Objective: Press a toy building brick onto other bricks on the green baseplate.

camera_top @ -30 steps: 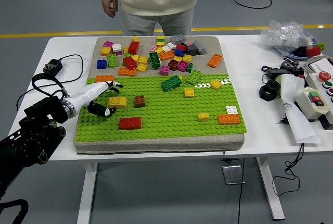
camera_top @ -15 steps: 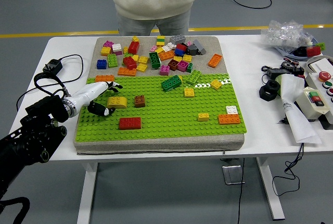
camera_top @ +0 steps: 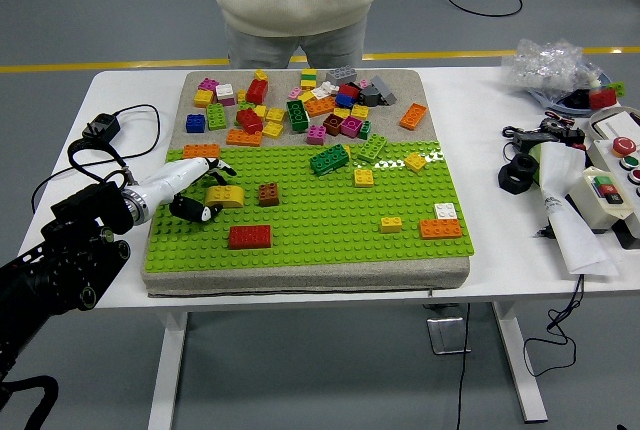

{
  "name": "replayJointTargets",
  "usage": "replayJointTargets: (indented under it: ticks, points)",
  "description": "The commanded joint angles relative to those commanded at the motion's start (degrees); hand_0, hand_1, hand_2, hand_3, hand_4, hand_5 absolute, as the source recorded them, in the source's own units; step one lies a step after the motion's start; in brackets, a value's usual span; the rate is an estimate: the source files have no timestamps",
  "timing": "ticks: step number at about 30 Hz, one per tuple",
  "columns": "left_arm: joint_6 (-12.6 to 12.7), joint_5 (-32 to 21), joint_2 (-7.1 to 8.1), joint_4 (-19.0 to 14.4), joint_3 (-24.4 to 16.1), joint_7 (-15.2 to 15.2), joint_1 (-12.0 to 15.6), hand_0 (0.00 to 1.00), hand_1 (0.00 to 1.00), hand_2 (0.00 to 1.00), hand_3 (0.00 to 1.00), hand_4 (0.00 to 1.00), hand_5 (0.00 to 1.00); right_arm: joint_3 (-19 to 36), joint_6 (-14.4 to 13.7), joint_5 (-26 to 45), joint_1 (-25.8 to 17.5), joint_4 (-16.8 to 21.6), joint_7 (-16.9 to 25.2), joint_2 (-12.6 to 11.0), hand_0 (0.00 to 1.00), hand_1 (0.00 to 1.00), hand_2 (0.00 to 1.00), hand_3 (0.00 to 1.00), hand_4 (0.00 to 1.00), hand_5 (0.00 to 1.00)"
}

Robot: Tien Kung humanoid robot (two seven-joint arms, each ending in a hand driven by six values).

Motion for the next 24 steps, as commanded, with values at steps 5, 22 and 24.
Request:
replayJointTargets:
  ticks: [5,22,24]
  points:
    - [-0.3,-0.3,-0.08,0.2,0.5,0.1,-0.1,0.826,0.776,0.641,0.704,0.461,0.002,0.0,0.0,0.0,0.0,0.0,0.0,0.0,0.802,0.732,0.754,0.741,0.998,0.668]
    - [0.2,-1.3,-0.06,-0.5,0.5,-0.2,0.3,0.656,0.648,0.561,0.554,0.12,0.002,0.1,-0.1,0.2,0.0,0.0,0.1,0.1,0.803,0.732,0.755,0.743,0.998,0.666]
    - [0.2,-1.4,-0.04,-0.5,0.4,-0.2,0.5,0.656,0.648,0.561,0.554,0.12,0.002,0.1,-0.1,0.2,0.0,0.0,0.1,0.1,0.803,0.732,0.755,0.743,0.998,0.666]
